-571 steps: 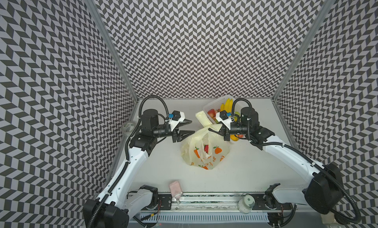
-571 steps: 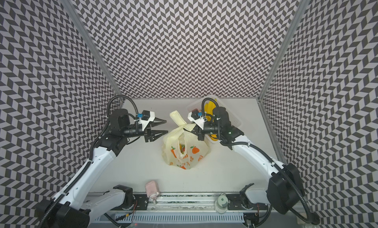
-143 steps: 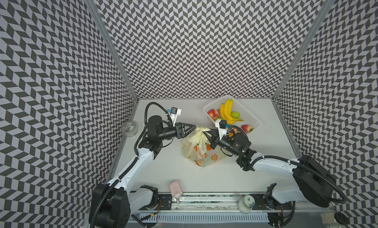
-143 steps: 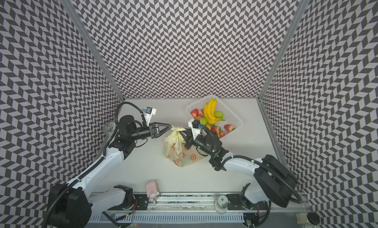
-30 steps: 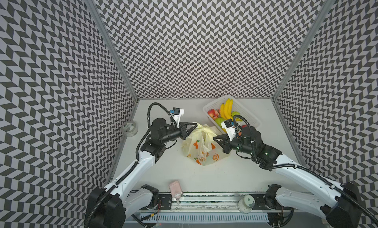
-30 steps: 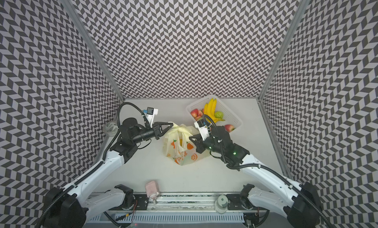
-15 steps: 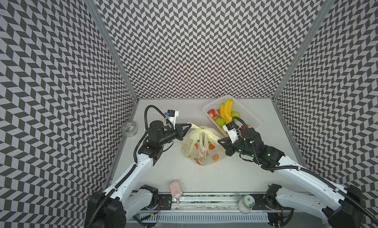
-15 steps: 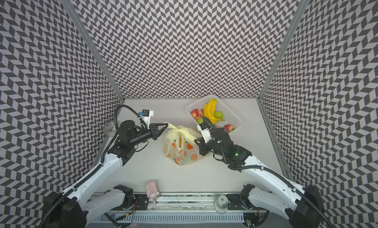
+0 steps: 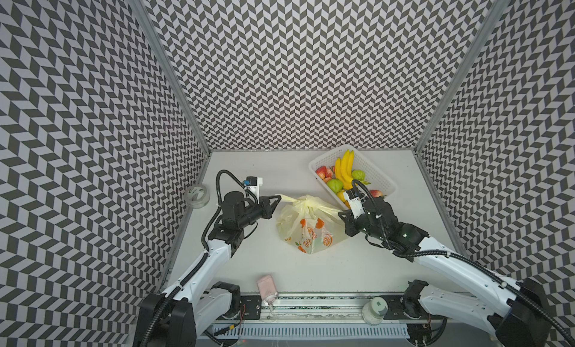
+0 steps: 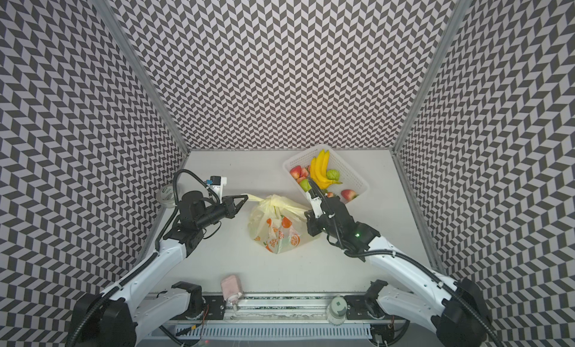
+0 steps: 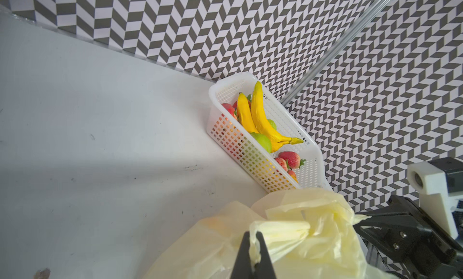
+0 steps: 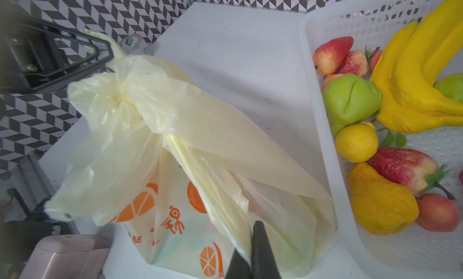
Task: Place the fake fruits into the plastic bag and tie a complex knot
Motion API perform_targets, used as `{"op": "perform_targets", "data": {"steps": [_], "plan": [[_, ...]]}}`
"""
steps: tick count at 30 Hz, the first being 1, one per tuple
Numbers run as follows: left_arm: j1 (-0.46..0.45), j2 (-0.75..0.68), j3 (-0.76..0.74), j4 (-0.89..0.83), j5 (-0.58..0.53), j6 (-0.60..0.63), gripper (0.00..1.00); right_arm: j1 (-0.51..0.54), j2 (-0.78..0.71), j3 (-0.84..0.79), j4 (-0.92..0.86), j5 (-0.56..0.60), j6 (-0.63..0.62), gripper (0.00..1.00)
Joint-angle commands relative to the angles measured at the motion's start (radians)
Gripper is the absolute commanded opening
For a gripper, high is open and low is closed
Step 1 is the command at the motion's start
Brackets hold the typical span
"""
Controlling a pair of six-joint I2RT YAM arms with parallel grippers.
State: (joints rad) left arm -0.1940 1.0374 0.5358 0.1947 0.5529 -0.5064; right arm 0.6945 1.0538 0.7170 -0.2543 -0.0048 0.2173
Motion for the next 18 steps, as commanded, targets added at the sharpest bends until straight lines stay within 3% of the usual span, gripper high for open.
{"op": "perform_targets", "data": {"steps": [1,18], "plan": [[0.066,-0.01,-0.019,0.044,-0.119,-0.001,0.0,-0.056,-0.003,-0.042,-0.031,0.091,0.01,0.0],[0.202,-0.005,-0.124,0.086,-0.102,-0.023,0.0,-0.242,0.034,-0.108,-0.007,0.006,0.01,0.0]]}}
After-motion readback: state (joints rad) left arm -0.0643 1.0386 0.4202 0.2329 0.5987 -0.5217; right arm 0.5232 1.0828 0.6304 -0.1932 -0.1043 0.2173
